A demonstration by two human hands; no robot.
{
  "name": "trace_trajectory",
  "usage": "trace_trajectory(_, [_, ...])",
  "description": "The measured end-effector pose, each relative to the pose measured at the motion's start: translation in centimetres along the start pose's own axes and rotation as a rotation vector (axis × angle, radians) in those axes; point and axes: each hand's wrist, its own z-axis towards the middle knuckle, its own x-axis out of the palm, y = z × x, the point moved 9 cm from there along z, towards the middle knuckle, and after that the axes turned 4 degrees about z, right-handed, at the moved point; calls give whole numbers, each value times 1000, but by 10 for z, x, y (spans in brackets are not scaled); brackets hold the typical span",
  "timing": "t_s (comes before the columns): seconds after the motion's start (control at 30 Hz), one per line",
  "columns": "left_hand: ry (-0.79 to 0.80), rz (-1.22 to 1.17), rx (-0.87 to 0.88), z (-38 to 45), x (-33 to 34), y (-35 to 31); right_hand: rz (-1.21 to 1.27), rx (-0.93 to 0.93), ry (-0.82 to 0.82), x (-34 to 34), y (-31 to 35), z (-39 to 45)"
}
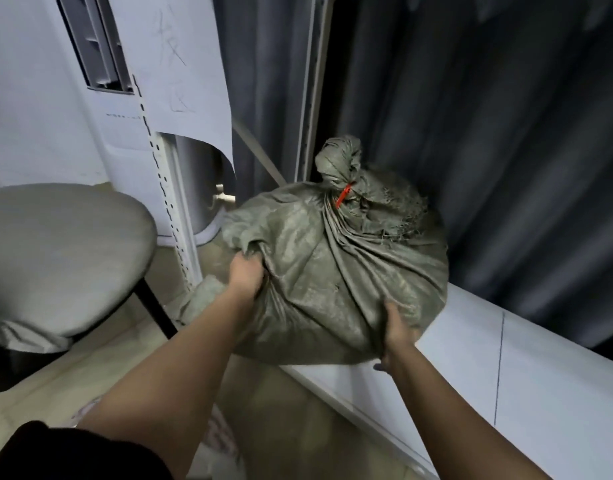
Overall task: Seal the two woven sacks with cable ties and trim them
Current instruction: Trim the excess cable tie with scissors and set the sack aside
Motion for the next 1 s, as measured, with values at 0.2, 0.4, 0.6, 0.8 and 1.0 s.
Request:
trace_trajectory(0.2, [-359, 648, 152, -23, -43, 20, -157, -20, 237, 61, -28, 97])
trace_trajectory(0.4, [-54, 307, -341, -3, -33, 99, -136, -75, 371, 64, 15, 13])
trace_trajectory(0.6, [53, -51, -39, 21, -35, 57, -208, -15, 566, 76, 19, 1])
trace_trajectory(0.8, [156, 87, -99, 22, -28, 71, -385, -103, 579, 77, 17, -6])
trace_trajectory(1.0, [148, 242, -157, 7, -27, 57, -463, -151, 587, 55, 40, -42])
